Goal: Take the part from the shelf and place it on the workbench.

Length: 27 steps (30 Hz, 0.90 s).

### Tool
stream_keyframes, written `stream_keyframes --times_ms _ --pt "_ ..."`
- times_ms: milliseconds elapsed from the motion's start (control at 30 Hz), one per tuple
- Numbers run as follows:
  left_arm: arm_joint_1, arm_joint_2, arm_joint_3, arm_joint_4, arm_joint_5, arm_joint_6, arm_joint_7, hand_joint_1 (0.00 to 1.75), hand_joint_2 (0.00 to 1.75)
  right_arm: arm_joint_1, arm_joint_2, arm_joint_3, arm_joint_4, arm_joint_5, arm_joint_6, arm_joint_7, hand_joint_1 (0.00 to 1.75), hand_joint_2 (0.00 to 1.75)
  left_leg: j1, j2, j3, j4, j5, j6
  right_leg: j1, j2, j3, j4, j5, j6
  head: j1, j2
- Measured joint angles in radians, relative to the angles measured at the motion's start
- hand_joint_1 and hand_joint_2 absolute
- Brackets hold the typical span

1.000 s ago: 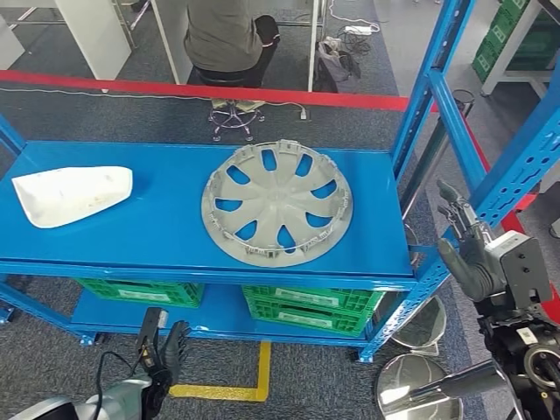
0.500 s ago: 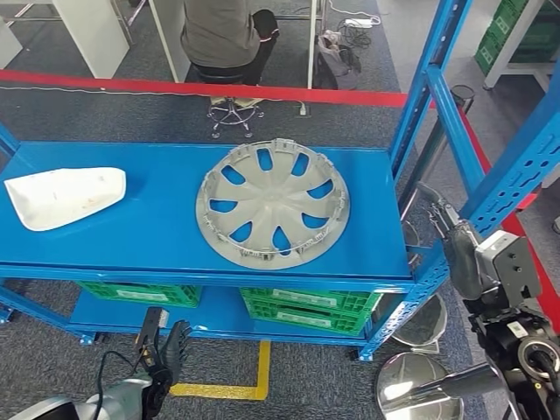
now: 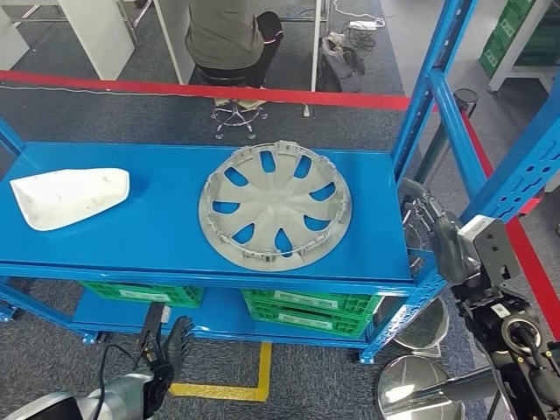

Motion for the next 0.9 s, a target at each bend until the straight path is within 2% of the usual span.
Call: stream_keyframes --times_ms 33,67,100,133,167,200,267,300,333,367,400,467,500,533,567,633,667,700,733,833,867,900 --pt "0.0 -0.001 0.0 0.0 0.0 0.0 0.0 0.0 0.0 0.0 0.002 0.003 0.011 0.001 0.002 -0.002 0.0 0.0 0.002 -0.005 0.001 0.001 -0.002 -0.002 -0.004 0.0 -0.004 0.007 0.008 0.003 0.0 0.0" --pt "0.0 -0.001 0.0 0.0 -0.001 0.0 0.001 0.0 0.0 0.0 0.004 0.005 0.019 0.003 0.005 -0.004 0.0 0.0 0.004 -0.012 0.003 0.003 -0.004 -0.007 -0.009 -0.001 0.014 -0.028 0.034 0.006 0.001 0.0" --pt "0.0 -0.002 0.0 0.0 -0.001 0.0 0.001 0.0 0.0 0.0 0.006 0.008 0.027 0.004 0.007 -0.006 0.0 0.0 0.007 -0.02 0.004 0.006 -0.009 -0.013 -0.014 0.002 0.048 -0.097 0.069 0.009 0.001 0.0" --pt "-0.001 -0.002 0.0 0.0 -0.001 0.001 0.001 0.0 0.0 -0.001 0.009 0.011 0.034 0.005 0.008 -0.008 0.0 0.0 0.009 -0.029 0.004 0.011 -0.013 -0.021 -0.018 0.013 0.083 -0.164 0.09 0.014 0.002 0.0" --pt "-0.002 -0.002 0.0 0.0 -0.001 0.002 0.001 0.0 0.0 -0.002 0.011 0.015 0.039 0.005 0.009 -0.01 0.0 0.0 0.011 -0.038 0.001 0.019 -0.017 -0.03 -0.02 0.022 0.113 -0.217 0.102 0.015 0.002 0.0" --pt "-0.004 -0.002 0.0 0.0 -0.001 0.003 0.001 0.0 0.0 -0.003 0.013 0.019 0.045 0.006 0.01 -0.011 0.0 0.0 0.012 -0.048 -0.004 0.025 -0.019 -0.038 -0.02 0.03 0.131 -0.247 0.102 0.014 0.001 0.0" --pt "-0.005 -0.003 0.0 0.0 -0.002 0.003 0.001 0.0 0.0 -0.003 0.018 0.027 0.052 0.006 0.013 -0.012 0.0 0.0 0.016 -0.065 -0.012 0.026 -0.015 -0.054 -0.012 0.027 0.139 -0.251 0.092 0.0 -0.002 0.0" --pt "-0.004 -0.003 0.0 0.0 -0.002 0.003 0.001 0.0 0.0 -0.003 0.022 0.03 0.054 0.007 0.013 -0.013 0.0 0.0 0.02 -0.068 -0.014 0.026 -0.015 -0.06 -0.01 0.018 0.141 -0.252 0.093 -0.009 -0.004 0.0" --pt "-0.002 -0.004 0.0 0.0 -0.002 0.003 0.001 0.0 0.0 -0.005 0.025 0.032 0.055 0.007 0.014 -0.013 0.0 0.0 0.021 -0.058 -0.02 0.036 -0.021 -0.065 -0.009 0.009 0.144 -0.254 0.093 -0.018 -0.006 0.0" --pt "-0.002 -0.004 0.0 0.0 -0.002 0.003 0.001 0.0 0.0 -0.006 0.028 0.034 0.057 0.007 0.014 -0.014 0.0 0.0 0.02 -0.043 -0.036 0.066 -0.037 -0.067 -0.009 0.0 0.147 -0.258 0.095 -0.027 -0.011 0.0" --pt "-0.003 -0.004 0.0 0.0 -0.002 0.003 0.001 0.0 0.0 -0.008 0.03 0.034 0.059 0.008 0.014 -0.014 0.0 0.0 0.019 -0.023 -0.065 0.121 -0.063 -0.068 -0.008 -0.01 0.15 -0.261 0.095 -0.034 -0.017 0.0" --pt "-0.002 -0.004 0.0 0.0 -0.001 0.004 0.001 0.0 0.0 -0.012 0.031 0.034 0.068 0.012 0.014 -0.014 0.0 0.0 0.017 0.0 -0.147 0.272 -0.123 -0.068 -0.002 -0.029 0.148 -0.261 0.094 -0.041 -0.026 0.0" --pt "0.001 -0.004 0.0 0.0 -0.001 0.004 0.001 0.0 0.0 -0.015 0.031 0.034 0.075 0.016 0.014 -0.015 0.0 0.0 0.017 0.003 -0.179 0.328 -0.137 -0.068 0.001 -0.037 0.148 -0.261 0.094 -0.042 -0.028 0.0" --pt "0.005 -0.004 0.0 0.0 -0.001 0.005 0.001 0.0 0.0 -0.018 0.032 0.034 0.081 0.019 0.016 -0.016 0.0 0.0 0.017 0.004 -0.193 0.347 -0.133 -0.068 0.002 -0.044 0.147 -0.261 0.094 -0.042 -0.028 0.0" --pt "0.008 -0.004 0.0 0.0 0.0 0.005 0.001 0.0 0.0 -0.022 0.033 0.034 0.088 0.023 0.017 -0.017 0.0 0.0 0.018 0.007 -0.183 0.322 -0.109 -0.068 0.002 -0.049 0.147 -0.261 0.094 -0.041 -0.029 0.0" --pt "0.01 -0.003 0.0 0.0 0.0 0.006 0.001 0.0 0.0 -0.032 0.036 0.032 0.101 0.03 0.023 -0.019 0.0 0.0 0.021 0.027 -0.115 0.18 -0.041 -0.069 0.002 -0.056 0.147 -0.258 0.093 -0.037 -0.031 0.0" --pt "0.01 -0.003 0.0 0.0 0.0 0.006 0.001 0.0 0.0 -0.038 0.037 0.031 0.107 0.033 0.026 -0.02 0.0 0.0 0.02 0.038 -0.083 0.115 -0.017 -0.068 0.004 -0.058 0.146 -0.255 0.091 -0.032 -0.032 0.0" --pt "0.009 -0.003 0.0 0.0 0.0 0.006 0.001 0.0 0.0 -0.045 0.038 0.029 0.112 0.035 0.028 -0.02 0.0 0.0 0.018 0.045 -0.062 0.073 -0.004 -0.064 0.005 -0.058 0.146 -0.254 0.091 -0.026 -0.031 0.0" --pt "0.009 -0.004 0.0 0.0 0.0 0.006 0.001 0.0 0.0 -0.05 0.038 0.029 0.116 0.037 0.03 -0.019 0.0 0.0 0.015 0.048 -0.055 0.056 -0.002 -0.058 0.007 -0.059 0.146 -0.253 0.09 -0.02 -0.029 0.0" --pt "0.007 -0.004 0.0 0.0 -0.003 0.006 0.001 0.0 0.0 -0.054 0.039 0.027 0.128 0.043 0.034 -0.013 0.0 0.0 0.01 0.033 -0.053 0.054 0.001 -0.036 0.003 -0.055 0.146 -0.252 0.085 -0.001 -0.019 0.0" --pt "0.005 -0.004 0.0 0.0 -0.004 0.006 0.001 0.0 0.0 -0.055 0.039 0.027 0.132 0.044 0.034 -0.011 0.0 0.0 0.011 0.028 -0.051 0.052 0.003 -0.029 0.0 -0.046 0.137 -0.232 0.07 0.003 -0.016 0.0" --pt "0.003 -0.003 0.0 0.0 -0.005 0.006 0.002 0.0 0.0 -0.056 0.039 0.026 0.135 0.046 0.035 -0.01 0.0 0.0 0.012 0.023 -0.049 0.05 0.004 -0.023 -0.001 -0.035 0.116 -0.189 0.045 0.006 -0.013 0.0"
